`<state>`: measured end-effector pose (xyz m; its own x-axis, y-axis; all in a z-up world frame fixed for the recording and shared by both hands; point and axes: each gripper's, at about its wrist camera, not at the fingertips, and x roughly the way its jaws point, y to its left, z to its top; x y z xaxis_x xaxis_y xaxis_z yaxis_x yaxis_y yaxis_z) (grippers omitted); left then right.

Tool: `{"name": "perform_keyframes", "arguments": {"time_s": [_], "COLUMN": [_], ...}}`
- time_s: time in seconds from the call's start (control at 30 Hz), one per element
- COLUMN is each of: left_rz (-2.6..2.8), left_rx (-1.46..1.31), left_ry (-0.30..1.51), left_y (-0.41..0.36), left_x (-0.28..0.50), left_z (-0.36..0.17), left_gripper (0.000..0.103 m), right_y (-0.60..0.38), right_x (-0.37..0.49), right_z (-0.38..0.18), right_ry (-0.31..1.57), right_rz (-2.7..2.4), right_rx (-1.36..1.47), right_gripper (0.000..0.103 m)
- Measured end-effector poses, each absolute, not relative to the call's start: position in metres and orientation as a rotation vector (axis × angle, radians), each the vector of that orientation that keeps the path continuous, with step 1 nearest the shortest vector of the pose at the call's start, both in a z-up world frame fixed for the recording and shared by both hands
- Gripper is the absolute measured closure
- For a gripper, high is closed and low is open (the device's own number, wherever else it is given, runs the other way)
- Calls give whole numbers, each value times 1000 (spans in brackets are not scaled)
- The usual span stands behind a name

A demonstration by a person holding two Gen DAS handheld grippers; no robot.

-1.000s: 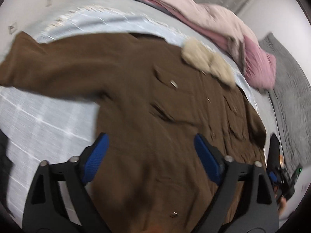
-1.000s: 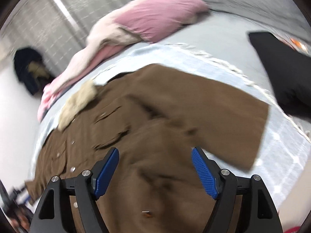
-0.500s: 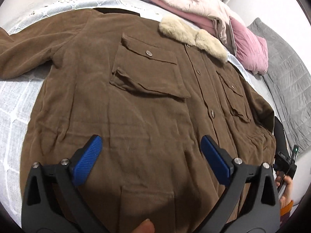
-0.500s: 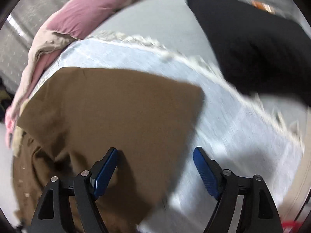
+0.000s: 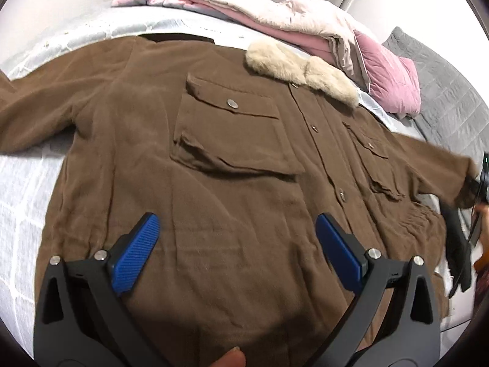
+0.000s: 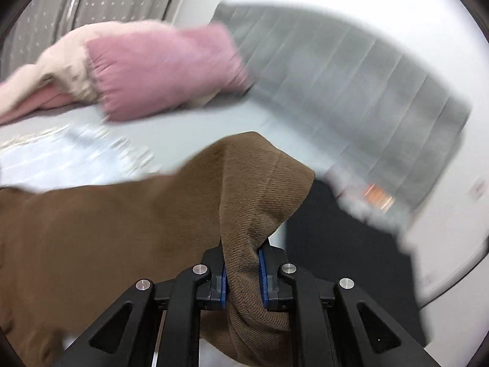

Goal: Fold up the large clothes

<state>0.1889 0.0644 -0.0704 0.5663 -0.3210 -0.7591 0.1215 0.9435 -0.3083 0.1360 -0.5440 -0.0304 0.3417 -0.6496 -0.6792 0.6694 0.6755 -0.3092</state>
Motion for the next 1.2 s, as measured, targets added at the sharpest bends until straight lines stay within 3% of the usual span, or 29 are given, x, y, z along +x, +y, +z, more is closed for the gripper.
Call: {"name": "perform_keyframes", "arguments": {"time_s": [0.2, 0.37, 0.5, 0.73, 0.9, 1.2], "left_rz": [-233, -224, -214, -209, -217, -264], "left_rx": [-140, -82, -64, -162, -222, -260], "left_ry": [922, 923, 936, 944, 958, 1066], "left_y": [60, 57, 54, 76, 111, 169], "left_x": [196, 197, 197, 177, 139, 57], "left_z": [-83, -83, -79, -48, -16, -8], "left_gripper": [2, 2, 2, 2, 2, 2], "right_y": [-578, -579, -577, -550, -504, -432], "right_x": [196, 217, 194, 120, 52, -48], "right_z": [-90, -144, -116, -27, 12, 0], "right_ry": [977, 1147, 1092, 990, 960, 1035], "right_rz": [-937, -975, -976, -550, -242, 105], "right_rx": [-158, -263, -216, 183, 252, 323], "right_gripper": [88, 77, 43, 35, 30, 28]}}
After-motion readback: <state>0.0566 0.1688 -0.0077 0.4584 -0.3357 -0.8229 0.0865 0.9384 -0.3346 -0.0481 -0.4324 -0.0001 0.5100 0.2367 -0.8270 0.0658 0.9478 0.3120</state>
